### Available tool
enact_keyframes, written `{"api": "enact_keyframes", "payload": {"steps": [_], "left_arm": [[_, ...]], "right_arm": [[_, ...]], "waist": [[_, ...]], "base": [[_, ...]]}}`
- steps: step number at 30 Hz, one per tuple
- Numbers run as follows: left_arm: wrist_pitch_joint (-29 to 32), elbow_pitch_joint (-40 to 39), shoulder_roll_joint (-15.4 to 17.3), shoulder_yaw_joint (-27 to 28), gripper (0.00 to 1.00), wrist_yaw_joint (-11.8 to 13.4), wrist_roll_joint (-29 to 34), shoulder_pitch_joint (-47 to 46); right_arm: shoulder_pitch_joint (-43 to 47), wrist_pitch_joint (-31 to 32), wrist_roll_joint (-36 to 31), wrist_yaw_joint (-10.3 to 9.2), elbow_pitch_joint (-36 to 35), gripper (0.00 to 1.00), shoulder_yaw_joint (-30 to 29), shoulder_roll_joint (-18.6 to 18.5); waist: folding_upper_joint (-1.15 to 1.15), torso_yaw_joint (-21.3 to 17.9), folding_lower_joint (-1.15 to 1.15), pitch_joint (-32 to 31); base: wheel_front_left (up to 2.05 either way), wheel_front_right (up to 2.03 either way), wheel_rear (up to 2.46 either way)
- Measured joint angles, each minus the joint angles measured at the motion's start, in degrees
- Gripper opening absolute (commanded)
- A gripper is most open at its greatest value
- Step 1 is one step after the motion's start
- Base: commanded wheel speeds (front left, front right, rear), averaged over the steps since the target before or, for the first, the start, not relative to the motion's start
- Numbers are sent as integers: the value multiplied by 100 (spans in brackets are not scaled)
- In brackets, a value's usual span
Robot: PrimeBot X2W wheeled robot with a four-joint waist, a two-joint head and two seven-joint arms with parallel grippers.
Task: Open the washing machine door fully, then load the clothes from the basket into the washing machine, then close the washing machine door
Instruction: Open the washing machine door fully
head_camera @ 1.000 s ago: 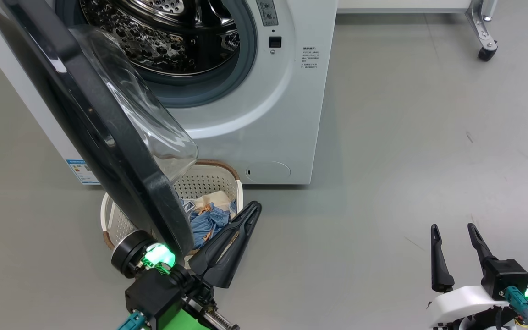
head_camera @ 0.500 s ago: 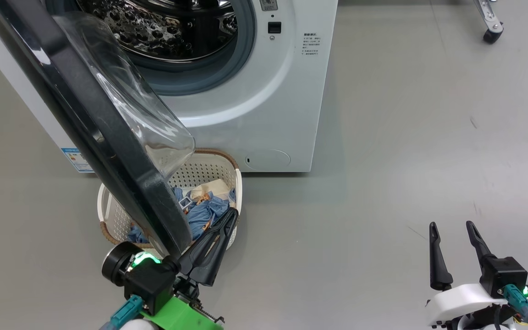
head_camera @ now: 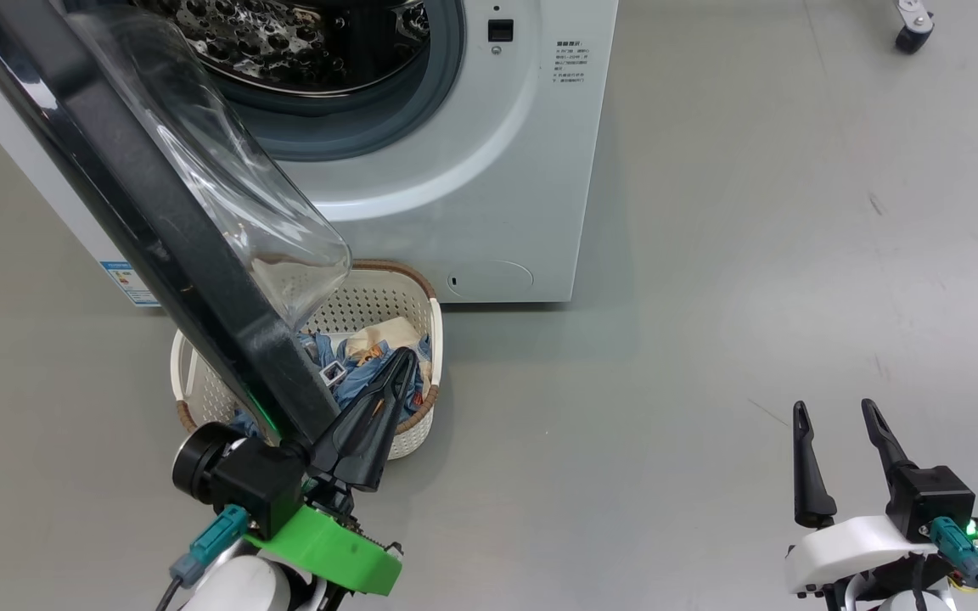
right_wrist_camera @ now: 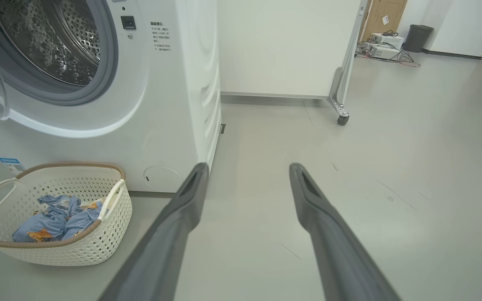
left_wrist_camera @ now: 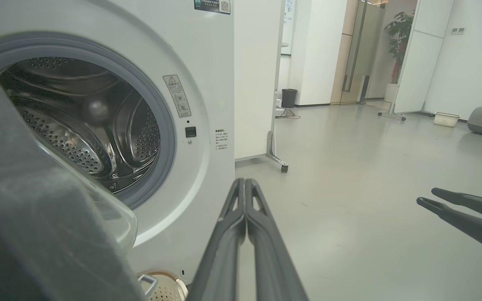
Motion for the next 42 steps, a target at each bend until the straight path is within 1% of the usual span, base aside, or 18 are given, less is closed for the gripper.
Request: {"api": "enact_keyframes", "payload": {"steps": [13, 15, 20, 27, 31, 39, 42], "left_arm": [[1, 406, -23, 146, 0, 0, -149, -32], [1, 513, -48, 171, 0, 0, -151, -59], [1, 710, -138, 322, 0, 0, -171, -81], [1, 764, -193, 289, 0, -1, -201, -135], [1, 799, -282, 281, 0, -2, -201, -209], [1, 677, -311, 152, 0, -2, -193, -218], [1, 697, -345, 202, 0, -3, -194, -215]], "right_arm": [[-5, 0, -1, 7, 63, 100, -36, 18], [-10, 0, -1, 44, 71, 100, -37, 37], [-24, 0, -1, 45, 99, 100, -60, 49], [-90, 0, -1, 49, 104, 100, -96, 80], [-92, 0, -1, 49, 111, 100, -111, 91], [-97, 0, -2, 51, 118, 100, -135, 116], [-101, 1, -7, 59, 145, 100, -133, 119]], "waist": [[0, 35, 0, 86], [0, 50, 0, 101], [0, 107, 0, 132], [0, 181, 0, 166], [0, 262, 0, 186], [0, 440, 0, 195], [0, 496, 0, 193]], "base": [[0, 0, 0], [0, 0, 0], [0, 0, 0], [0, 0, 0], [0, 0, 0], [0, 0, 0], [0, 0, 0]]}}
